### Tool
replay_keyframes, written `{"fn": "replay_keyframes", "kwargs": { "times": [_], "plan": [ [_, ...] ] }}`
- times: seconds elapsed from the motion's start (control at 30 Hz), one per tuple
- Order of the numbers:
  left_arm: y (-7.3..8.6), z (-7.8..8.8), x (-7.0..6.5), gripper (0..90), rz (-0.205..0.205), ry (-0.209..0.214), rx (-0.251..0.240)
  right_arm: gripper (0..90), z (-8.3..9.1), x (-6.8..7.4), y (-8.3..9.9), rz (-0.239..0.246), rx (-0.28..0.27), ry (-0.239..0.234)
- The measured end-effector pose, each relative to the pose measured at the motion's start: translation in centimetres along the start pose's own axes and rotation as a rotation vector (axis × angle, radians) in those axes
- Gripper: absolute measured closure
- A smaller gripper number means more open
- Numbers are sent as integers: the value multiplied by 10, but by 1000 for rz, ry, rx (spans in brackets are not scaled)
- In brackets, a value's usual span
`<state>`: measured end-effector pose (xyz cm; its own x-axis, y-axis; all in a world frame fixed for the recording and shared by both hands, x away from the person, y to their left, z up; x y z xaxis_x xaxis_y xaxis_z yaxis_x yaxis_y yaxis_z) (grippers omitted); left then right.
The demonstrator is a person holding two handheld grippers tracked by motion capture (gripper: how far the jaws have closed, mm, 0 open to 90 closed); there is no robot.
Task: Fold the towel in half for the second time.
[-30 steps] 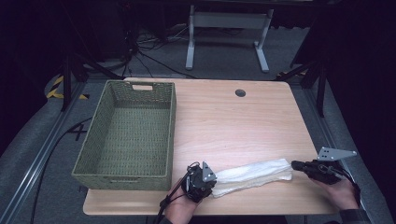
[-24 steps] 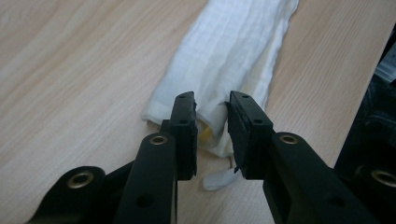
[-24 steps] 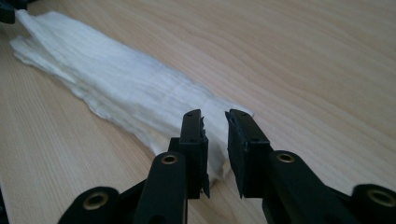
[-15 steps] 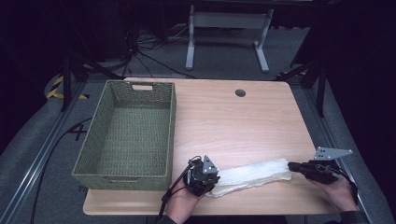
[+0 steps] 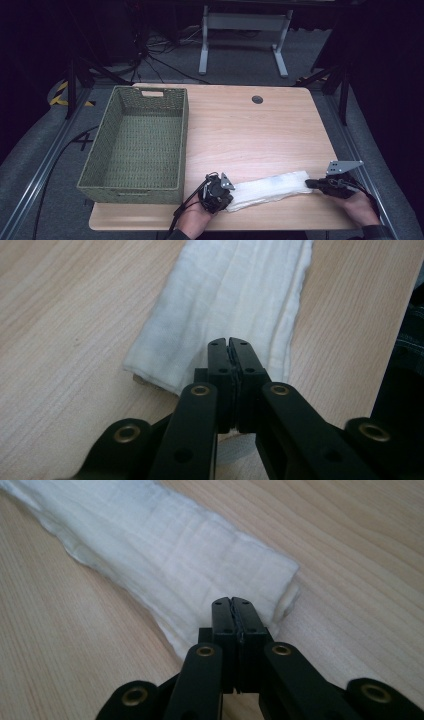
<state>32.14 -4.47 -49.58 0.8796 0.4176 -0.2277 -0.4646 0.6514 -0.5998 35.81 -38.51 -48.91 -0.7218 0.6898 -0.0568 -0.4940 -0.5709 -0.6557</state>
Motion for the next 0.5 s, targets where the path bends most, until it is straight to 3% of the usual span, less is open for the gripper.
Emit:
{"fn": "replay_keyframes", "kwargs": {
  "times": [0.1, 0.13, 0.23, 0.5],
  "plan": [
    [-6, 2, -2, 867, 6, 10, -32, 896, 5, 6, -9, -16, -55, -20],
    [-10, 3, -2, 867, -10, 4, -36, 896, 5, 6, -9, -16, -55, -20],
    [-24, 1, -1, 876, -29, -8, -54, 896, 3, 22, -23, 12, -85, -61],
    [-51, -11, 9, 895, -75, -25, -53, 897, -10, 45, -33, 24, -90, -121]
  ]
}}
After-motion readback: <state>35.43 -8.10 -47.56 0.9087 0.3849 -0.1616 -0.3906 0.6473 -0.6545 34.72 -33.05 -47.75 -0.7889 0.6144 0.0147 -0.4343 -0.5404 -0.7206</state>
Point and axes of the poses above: each handheld gripper's, and its own axes: z roughly backward along the jaws, y roughly out of its underside, x roughly to its left, the point moved 6 cm from there along -z, roughly forward along the jaws, and after that the axes turned 7 degrees about y, right-handed, at the moved point
